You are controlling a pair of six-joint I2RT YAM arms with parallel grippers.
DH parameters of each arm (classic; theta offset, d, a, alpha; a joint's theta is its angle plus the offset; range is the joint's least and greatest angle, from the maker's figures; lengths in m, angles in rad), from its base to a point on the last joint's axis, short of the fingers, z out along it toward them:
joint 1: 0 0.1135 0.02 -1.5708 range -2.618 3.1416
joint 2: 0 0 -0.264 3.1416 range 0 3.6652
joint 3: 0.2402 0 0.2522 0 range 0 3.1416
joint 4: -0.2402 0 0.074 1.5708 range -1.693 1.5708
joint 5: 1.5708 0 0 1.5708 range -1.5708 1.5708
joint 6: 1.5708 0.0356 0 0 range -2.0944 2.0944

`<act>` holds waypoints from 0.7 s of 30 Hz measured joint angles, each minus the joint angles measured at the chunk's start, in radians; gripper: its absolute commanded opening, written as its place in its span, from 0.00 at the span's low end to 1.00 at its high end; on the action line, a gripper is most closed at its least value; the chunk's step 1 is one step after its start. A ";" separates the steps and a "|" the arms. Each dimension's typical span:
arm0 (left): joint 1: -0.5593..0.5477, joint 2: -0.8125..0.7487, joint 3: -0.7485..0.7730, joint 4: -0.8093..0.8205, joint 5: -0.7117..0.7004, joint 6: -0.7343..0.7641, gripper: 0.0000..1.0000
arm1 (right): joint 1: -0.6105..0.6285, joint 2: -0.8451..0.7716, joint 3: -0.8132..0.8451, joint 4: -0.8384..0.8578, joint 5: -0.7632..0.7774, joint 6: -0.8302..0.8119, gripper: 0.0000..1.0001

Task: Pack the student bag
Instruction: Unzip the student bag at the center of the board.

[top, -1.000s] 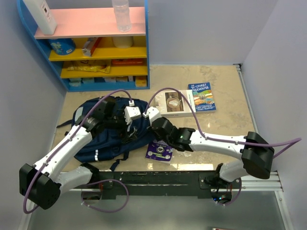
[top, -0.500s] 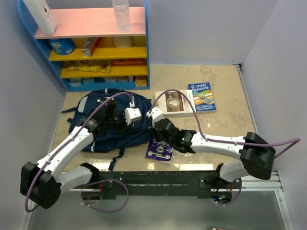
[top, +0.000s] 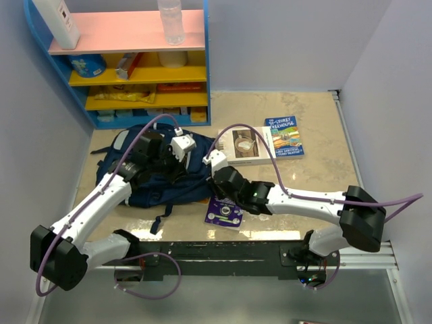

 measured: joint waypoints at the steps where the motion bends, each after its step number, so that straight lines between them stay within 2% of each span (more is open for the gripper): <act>1: 0.005 0.000 0.002 -0.003 -0.001 -0.018 0.00 | 0.011 0.006 0.016 -0.013 0.015 0.000 0.00; 9: 0.055 0.020 0.002 -0.023 0.021 -0.106 0.00 | 0.156 0.098 0.105 -0.119 0.148 0.017 0.00; 15: 0.075 0.021 0.004 -0.015 0.059 -0.158 0.00 | 0.253 0.120 0.134 -0.167 0.177 0.077 0.00; 21: 0.080 0.022 0.012 0.006 0.082 -0.205 0.00 | 0.291 0.162 0.211 -0.204 0.200 0.091 0.00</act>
